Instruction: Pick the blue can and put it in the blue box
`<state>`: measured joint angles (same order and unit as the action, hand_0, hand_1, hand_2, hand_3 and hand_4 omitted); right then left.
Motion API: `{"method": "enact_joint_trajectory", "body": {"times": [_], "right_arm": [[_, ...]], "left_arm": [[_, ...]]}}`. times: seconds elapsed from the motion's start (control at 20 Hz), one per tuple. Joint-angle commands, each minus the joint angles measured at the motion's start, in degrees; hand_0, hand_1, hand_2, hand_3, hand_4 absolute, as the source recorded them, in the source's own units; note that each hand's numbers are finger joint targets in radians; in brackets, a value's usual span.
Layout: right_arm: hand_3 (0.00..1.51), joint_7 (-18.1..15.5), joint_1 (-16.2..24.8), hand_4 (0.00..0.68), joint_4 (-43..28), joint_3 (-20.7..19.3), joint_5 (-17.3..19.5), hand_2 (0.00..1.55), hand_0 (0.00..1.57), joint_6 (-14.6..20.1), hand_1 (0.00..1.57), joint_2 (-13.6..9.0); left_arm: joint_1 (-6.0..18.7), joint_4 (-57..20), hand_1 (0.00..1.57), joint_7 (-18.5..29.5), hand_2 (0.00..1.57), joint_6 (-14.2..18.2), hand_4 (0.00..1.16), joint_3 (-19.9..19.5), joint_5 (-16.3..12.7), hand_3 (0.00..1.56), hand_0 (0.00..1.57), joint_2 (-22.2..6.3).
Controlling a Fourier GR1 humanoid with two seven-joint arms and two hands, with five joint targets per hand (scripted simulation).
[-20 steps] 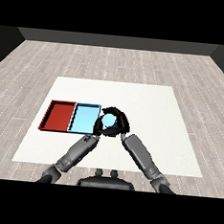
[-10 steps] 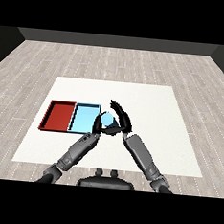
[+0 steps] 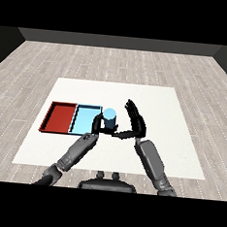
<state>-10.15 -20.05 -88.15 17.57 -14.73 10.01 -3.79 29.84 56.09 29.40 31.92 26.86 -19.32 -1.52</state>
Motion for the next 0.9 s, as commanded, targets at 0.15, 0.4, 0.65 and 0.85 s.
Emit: {"method": "enact_joint_trajectory", "body": {"times": [0.15, 0.4, 0.65, 0.85], "right_arm": [[0.0, -2.6, 7.0, 0.0, -8.4, -6.2, -3.4, 0.0, 0.0, -3.8, 0.0, -4.3], [0.0, -3.5, 11.8, 0.0, -13.2, -9.9, -3.9, 0.0, 0.0, -3.8, 0.0, -6.7], [0.0, -4.4, 12.4, 0.0, -10.9, -12.1, -5.6, 0.0, 0.0, -5.0, 0.0, -6.0], [0.0, -4.4, 12.3, 0.0, -9.4, -12.0, -6.6, 0.0, 0.0, -6.5, 0.0, -5.5]], "left_arm": [[0.4, 2.0, 1.57, -4.1, 1.57, 0.0, 1.14, -4.8, 2.5, 1.47, 1.57, -6.7], [6.5, -4.6, 1.57, -10.2, 1.56, 0.8, 1.13, -10.2, 2.5, 1.49, 1.57, -11.0], [7.9, -15.2, 1.56, -13.3, 1.54, -1.7, 1.1, -11.6, 4.5, 1.46, 1.56, -15.5], [11.5, -28.7, 1.57, -11.7, 1.56, -4.4, 1.06, -12.7, 6.0, 1.49, 1.57, -14.0]]}}
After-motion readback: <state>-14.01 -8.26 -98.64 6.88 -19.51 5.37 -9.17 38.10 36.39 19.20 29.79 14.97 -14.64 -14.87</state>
